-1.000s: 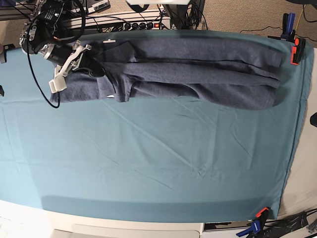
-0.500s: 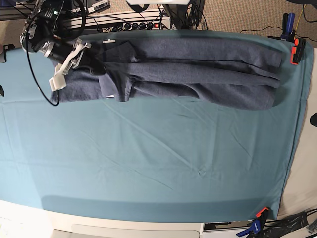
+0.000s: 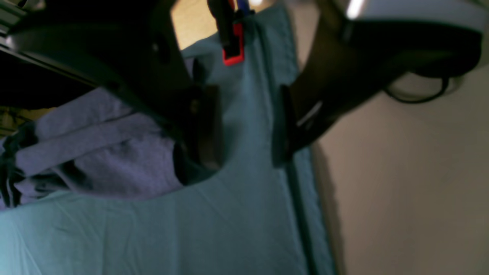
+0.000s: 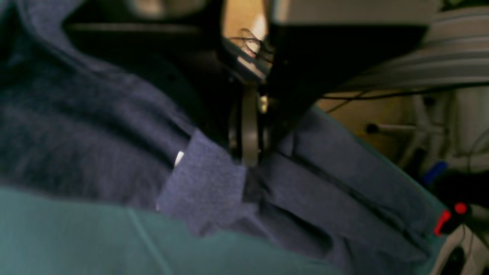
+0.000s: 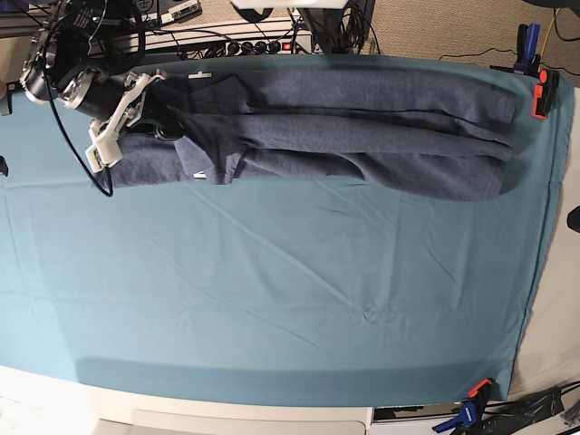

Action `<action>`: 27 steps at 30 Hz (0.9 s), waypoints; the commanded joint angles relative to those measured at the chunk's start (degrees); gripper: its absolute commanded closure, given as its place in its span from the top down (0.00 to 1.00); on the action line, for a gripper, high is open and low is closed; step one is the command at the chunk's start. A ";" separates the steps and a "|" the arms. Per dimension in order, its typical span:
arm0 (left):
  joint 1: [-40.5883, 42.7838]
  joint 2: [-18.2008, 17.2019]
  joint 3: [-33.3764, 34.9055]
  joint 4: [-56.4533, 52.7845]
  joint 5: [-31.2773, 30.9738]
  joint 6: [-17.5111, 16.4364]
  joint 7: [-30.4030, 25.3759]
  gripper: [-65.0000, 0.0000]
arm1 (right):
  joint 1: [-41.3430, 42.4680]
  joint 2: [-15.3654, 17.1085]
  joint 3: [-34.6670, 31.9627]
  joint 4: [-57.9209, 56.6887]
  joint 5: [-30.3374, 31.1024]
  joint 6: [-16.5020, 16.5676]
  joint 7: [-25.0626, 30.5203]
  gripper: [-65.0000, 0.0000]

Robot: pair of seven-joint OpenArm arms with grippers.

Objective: Fold the T-shirt properly
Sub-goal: 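Lift and fold the held end over toward the shirt's middle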

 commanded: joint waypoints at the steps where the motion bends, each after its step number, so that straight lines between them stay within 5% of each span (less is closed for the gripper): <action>1: -1.22 -2.05 -0.52 0.46 -0.97 -0.08 -0.57 0.37 | 0.13 1.36 -0.31 1.66 0.74 0.08 0.99 0.00; 10: -1.22 -2.05 -0.52 0.46 -0.97 -0.08 -0.57 0.37 | 0.13 5.64 -11.23 3.48 -10.73 0.08 0.99 0.00; 18: -1.20 -2.05 -0.52 0.46 -0.97 -0.08 -1.20 0.37 | -0.57 8.31 -24.09 3.48 -14.53 0.08 0.99 0.00; 27: -1.22 -2.05 -0.52 0.46 -0.97 -0.08 -1.66 0.37 | -3.67 10.12 -24.15 3.48 -19.39 0.08 0.99 0.00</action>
